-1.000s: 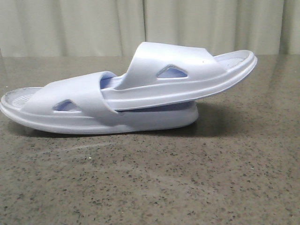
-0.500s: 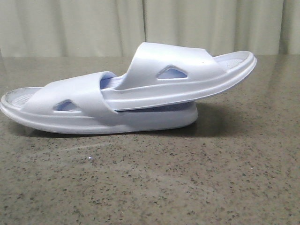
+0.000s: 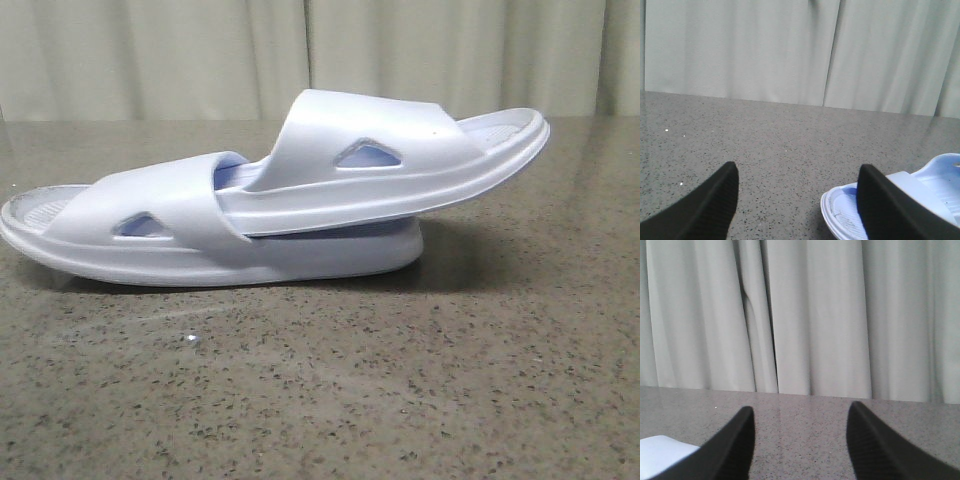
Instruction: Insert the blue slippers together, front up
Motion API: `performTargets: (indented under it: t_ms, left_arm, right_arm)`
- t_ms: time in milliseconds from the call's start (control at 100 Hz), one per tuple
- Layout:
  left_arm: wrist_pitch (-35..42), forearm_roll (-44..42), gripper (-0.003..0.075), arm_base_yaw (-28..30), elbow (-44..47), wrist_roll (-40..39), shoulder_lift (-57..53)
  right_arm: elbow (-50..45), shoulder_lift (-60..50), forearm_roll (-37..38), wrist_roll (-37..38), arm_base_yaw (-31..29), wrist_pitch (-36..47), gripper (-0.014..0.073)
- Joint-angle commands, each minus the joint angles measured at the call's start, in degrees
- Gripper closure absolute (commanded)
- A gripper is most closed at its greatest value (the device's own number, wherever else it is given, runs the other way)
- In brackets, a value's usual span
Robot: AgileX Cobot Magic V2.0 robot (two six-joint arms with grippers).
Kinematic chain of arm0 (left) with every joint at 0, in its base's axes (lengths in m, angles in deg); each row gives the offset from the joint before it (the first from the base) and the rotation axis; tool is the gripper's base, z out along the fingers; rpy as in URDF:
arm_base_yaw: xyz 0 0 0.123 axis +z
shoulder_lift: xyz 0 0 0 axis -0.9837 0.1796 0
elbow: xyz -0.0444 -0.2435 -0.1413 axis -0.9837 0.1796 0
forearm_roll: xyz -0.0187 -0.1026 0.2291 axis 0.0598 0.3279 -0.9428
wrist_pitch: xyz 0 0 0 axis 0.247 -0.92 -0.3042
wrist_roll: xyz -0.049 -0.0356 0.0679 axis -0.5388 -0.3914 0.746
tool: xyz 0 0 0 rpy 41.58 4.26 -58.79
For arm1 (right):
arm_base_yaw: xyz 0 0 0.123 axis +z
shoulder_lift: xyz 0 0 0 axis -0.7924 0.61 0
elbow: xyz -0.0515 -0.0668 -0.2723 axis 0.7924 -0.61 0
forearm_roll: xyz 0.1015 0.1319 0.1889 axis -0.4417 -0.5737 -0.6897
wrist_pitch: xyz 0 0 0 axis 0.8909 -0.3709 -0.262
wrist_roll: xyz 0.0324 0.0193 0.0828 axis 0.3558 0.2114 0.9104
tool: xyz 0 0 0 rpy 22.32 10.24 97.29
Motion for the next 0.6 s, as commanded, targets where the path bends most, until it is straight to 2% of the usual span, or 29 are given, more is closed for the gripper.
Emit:
performTargets:
  t_ms: [0, 100, 210, 310, 590]
  left_arm:
    - [-0.8, 1.2, 0.0363, -0.1, -1.5, 0.0, 0.5]
    - [-0.8, 1.2, 0.0466, -0.1, -1.5, 0.0, 0.5]
    - [-0.8, 1.3, 0.0588, -0.1, -1.5, 0.0, 0.5]
    - [-0.9, 1.3, 0.0707, -0.1, -1.5, 0.0, 0.5]
    - [-0.9, 1.3, 0.0704, -0.1, -1.5, 0.0, 0.5]
  right_arm:
    - [1.4, 0.5, 0.7, -1.0, 0.3, 2.9, 0.0407]
    - [1.4, 0.5, 0.7, -1.0, 0.3, 2.9, 0.0573]
    - [1.4, 0.5, 0.7, -1.0, 0.3, 2.9, 0.0698]
    - [1.4, 0.5, 0.7, -1.0, 0.3, 2.9, 0.0701]
    - [1.4, 0.5, 0.7, -1.0, 0.3, 2.9, 0.0701]
